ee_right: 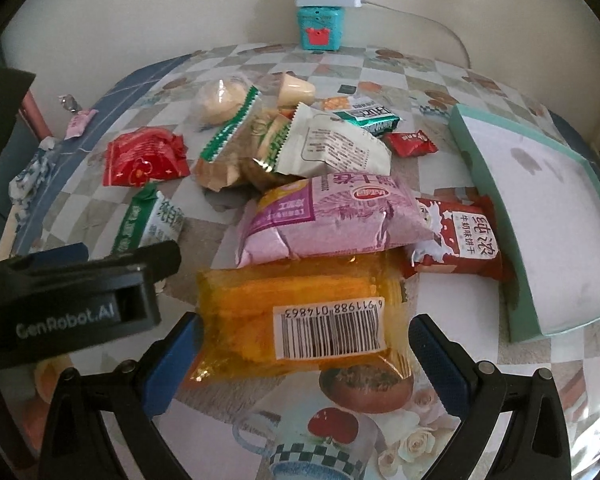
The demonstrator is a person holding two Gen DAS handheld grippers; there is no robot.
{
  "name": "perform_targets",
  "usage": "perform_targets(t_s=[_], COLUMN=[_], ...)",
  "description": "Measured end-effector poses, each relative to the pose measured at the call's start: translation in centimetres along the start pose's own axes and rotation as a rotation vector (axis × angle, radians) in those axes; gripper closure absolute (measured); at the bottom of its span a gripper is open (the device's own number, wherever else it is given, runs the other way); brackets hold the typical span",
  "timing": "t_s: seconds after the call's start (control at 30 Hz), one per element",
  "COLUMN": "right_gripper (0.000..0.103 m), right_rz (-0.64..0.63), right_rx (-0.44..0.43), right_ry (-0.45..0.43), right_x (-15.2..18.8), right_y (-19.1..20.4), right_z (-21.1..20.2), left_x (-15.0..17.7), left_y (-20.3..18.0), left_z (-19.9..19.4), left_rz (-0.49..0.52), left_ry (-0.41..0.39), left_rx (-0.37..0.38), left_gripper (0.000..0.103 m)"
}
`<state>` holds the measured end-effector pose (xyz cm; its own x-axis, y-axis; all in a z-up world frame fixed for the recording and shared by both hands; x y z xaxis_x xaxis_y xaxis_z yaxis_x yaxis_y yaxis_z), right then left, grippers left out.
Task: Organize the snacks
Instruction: 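Grasp the green mung bean cake pack with the left tool while the right tool grasps the orange bread pack, then carry the green pack into the tray with the left tool while the right tool drops the orange pack there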
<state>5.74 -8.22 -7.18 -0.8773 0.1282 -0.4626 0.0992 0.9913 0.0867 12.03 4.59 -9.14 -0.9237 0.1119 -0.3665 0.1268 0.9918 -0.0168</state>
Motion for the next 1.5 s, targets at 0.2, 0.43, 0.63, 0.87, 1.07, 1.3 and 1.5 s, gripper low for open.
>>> perform_targets(t_s=[0.2, 0.43, 0.63, 0.87, 1.07, 1.3, 1.5], right_gripper=[0.005, 0.015, 0.020, 0.022, 0.023, 0.023, 0.023], right_rz=[0.006, 0.009, 0.022, 0.040, 0.071, 0.119, 0.227], right_rx=[-0.017, -0.042, -0.058, -0.083, -0.108, -0.070, 0.012], right_ry=[-0.011, -0.016, -0.012, -0.030, -0.075, -0.180, -0.256], right_x=[0.1, 0.3, 0.6, 1.0, 0.9, -1.5, -4.3], right_y=[0.0, 0.2, -0.1, -0.4, -1.2, -3.7, -8.9], right_z=[-0.2, -0.9, -1.3, -3.1, -5.7, -9.1, -10.9], left_x=[0.0, 0.2, 0.6, 0.6, 0.5, -1.2, -3.9], left_y=[-0.3, -0.6, -0.7, -0.2, -0.2, -2.4, -6.5], left_z=[-0.1, -0.4, -0.9, -2.5, -4.7, -7.7, -9.9], left_rz=[0.005, 0.002, -0.014, -0.045, -0.064, -0.041, 0.005], left_ry=[-0.004, -0.002, -0.004, -0.007, -0.027, -0.076, -0.120], left_rx=[0.007, 0.044, 0.039, 0.031, 0.028, 0.039, 0.046], left_gripper=[0.032, 0.070, 0.076, 0.077, 0.077, 0.077, 0.077])
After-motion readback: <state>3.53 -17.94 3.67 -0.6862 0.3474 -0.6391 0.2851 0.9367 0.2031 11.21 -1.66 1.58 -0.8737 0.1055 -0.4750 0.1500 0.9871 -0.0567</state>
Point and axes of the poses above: each gripper's, at about its wrist camera, not at the fingertips, and z roughly the way its jaws point, y to its left, x to its underside, the point moved 5 cm from there along z, roughly the way its jaws point, and after that the axes turned 4 degrees about -x, right-handed, at the moved point
